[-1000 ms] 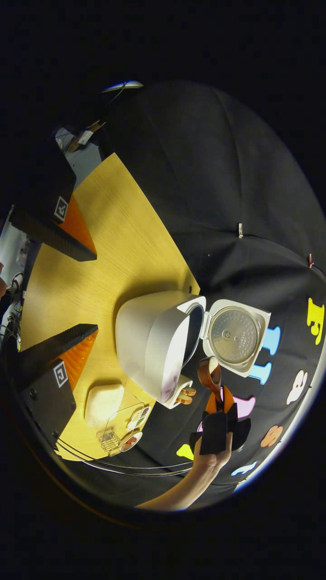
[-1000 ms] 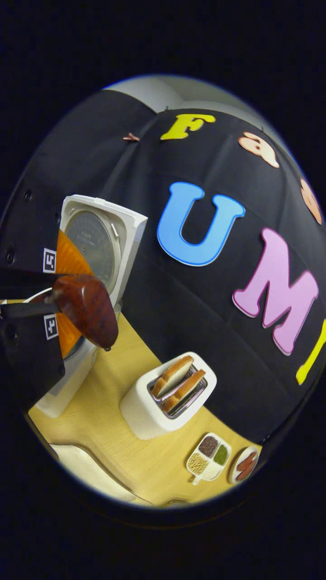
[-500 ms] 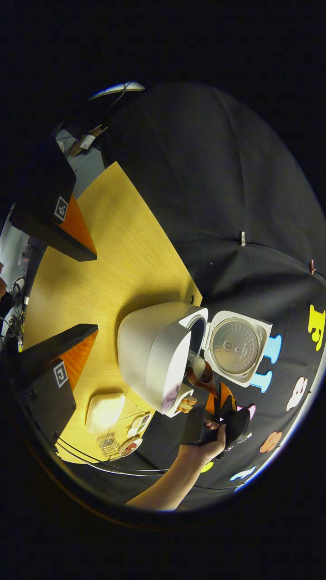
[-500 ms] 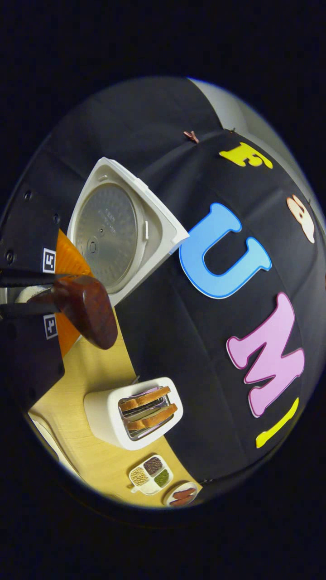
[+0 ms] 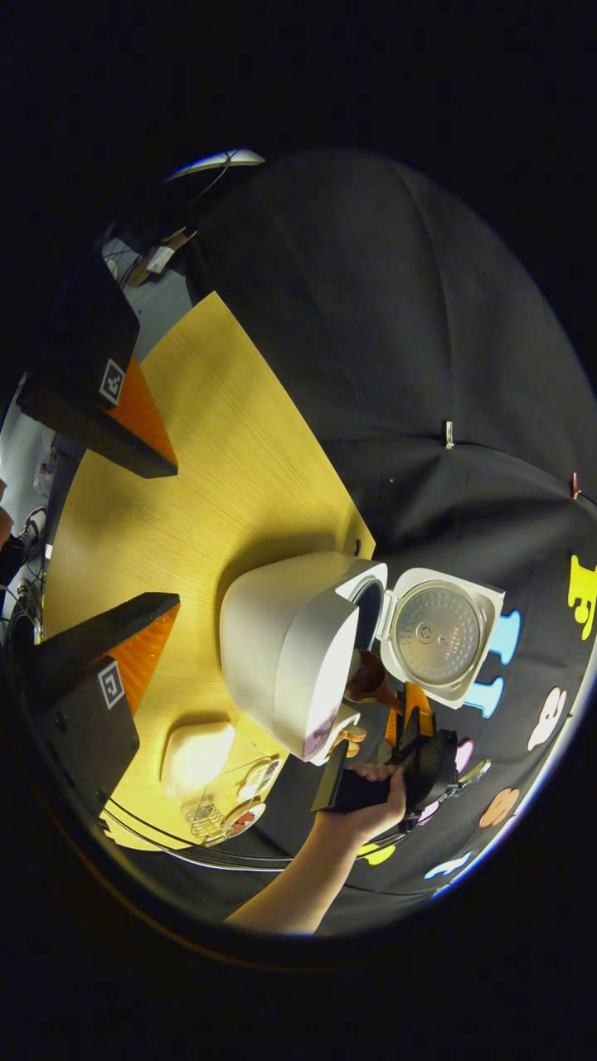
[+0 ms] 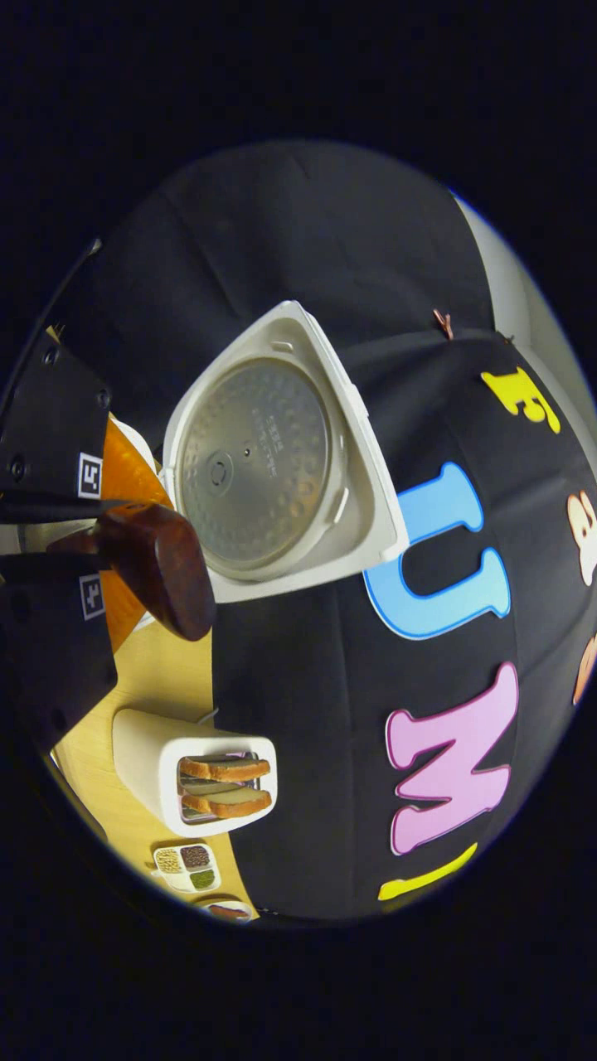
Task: Close the left gripper, press the button to open the rice cooker; take a wooden spoon from the chopstick holder with the right hand, scoop a spoonful of rice and pour it into the rice cooker, then put the wooden spoon back into the chopstick holder.
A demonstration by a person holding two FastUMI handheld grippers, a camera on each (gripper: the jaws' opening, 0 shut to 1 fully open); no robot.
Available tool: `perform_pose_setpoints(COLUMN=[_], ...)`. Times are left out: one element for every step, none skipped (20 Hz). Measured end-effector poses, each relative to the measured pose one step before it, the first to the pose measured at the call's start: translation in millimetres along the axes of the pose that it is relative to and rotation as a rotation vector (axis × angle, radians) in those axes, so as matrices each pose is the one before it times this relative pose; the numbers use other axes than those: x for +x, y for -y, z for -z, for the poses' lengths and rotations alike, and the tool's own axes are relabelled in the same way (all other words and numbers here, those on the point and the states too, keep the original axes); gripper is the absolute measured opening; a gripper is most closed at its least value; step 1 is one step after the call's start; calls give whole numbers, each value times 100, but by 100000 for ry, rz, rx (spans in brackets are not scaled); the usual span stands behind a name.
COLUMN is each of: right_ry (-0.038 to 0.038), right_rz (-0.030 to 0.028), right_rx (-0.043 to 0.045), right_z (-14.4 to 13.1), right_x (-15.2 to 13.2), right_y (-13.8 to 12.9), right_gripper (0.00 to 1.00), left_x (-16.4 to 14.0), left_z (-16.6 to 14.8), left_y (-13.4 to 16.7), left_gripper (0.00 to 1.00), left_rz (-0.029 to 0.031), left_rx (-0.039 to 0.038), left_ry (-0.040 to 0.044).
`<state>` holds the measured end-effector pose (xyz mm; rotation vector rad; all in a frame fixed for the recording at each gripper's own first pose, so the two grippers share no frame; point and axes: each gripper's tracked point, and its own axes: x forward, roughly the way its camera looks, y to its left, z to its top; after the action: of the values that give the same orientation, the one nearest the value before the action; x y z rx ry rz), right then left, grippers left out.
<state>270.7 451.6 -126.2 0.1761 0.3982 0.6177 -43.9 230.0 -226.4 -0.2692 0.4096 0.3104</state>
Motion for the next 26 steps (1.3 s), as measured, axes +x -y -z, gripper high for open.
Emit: perform_pose_setpoints(right_ry=[-475, -207, -543, -697, -887, -262, -266, -368, -595, -499, -205, 461, 901, 1176, 1601, 1879, 1684, 1996, 1544, 1845, 2038, 2111, 1567, 1314, 990, 546], right_rz=[-2467, -1611, -1068, -1175, -1340, -2109, -1863, -1633, -1340, -1000, -625, -395, 298, 952, 1292, 1400, 1290, 704, 543, 553, 636, 758, 878, 1016, 1147, 1268], right_rx=[-3450, -4690, -6077, -7130, -7096, -5579, -4451, -4031, -3194, -2249, -889, 345, 1509, 2204, 2778, 3050, 3483, 3506, 2571, 2752, 2527, 2230, 1584, 709, 538, 876], right_z=[374, 391, 384, 420, 453, 379, 164, 349, 306, 204, -27, -215, -270, -466, -642, -841, -892, -1043, -876, -926, -1053, -1099, -966, -872, -872, -777], right_x=[-87, -210, -128, -148, -19, -80, -44, -60, -84, -187, -50, -80, -97, -315, -303, -292, -422, -633, -621, -883, -872, -1056, -1036, -1011, -1087, -1049], right_y=[-632, -561, -327, -498, -580, -781, -760, -658, -609, -362, -325, -303, -53, 274, 344, 485, 460, 452, 388, 392, 407, 469, 671, 799, 999, 1100], right_gripper=[18, 18, 18, 18, 18, 18, 18, 18, 18, 18, 18, 18, 18, 18, 22, 22, 18, 14, 18, 18, 18, 18, 18, 18, 18, 18], left_x=[5, 24, 43, 40, 67, -12, 14, -18, -18, -132, -65, -89, -209, -131, -248, -148, -95, -229, -138, -130, -165, -173, -66, -80, -142, -238], left_z=[-42, 24, 41, 121, 34, 134, 90, 258, 97, 175, 74, 71, -45, 26, -67, 74, -74, 105, 69, 39, 22, -20, -72, -98, -67, -60], left_y=[-59, -87, 58, -88, -77, 0, -84, 41, -41, 32, 79, 83, 130, 152, 112, 246, 348, 458, 455, 303, 529, 551, 475, 479, 559, 774], left_gripper=[96, 96, 96, 96, 96, 96, 96, 96, 96, 96, 96, 96, 96, 96, 96, 96, 96, 96, 96, 98, 96, 96, 96, 96, 96, 96], left_rz=[-170, 124, 370, -148, -119, -150, -218, -124, -115, -70, -2, 132, -12, 64, 88, 269, 572, 956, 878, 532, 639, 656, 463, 491, 517, 695], left_rx=[446, 151, -476, -590, -713, -731, -642, -509, -345, -106, 177, 486, 907, 838, 803, 547, -25, -331, -314, -142, 294, 630, 841, 683, 264, -58], left_ry=[177, 132, -58, 102, 51, -58, 29, -75, -140, -18, 117, 281, 338, 362, 433, 263, 339, 259, -86, 77, 334, 373, 221, 205, 131, 119])
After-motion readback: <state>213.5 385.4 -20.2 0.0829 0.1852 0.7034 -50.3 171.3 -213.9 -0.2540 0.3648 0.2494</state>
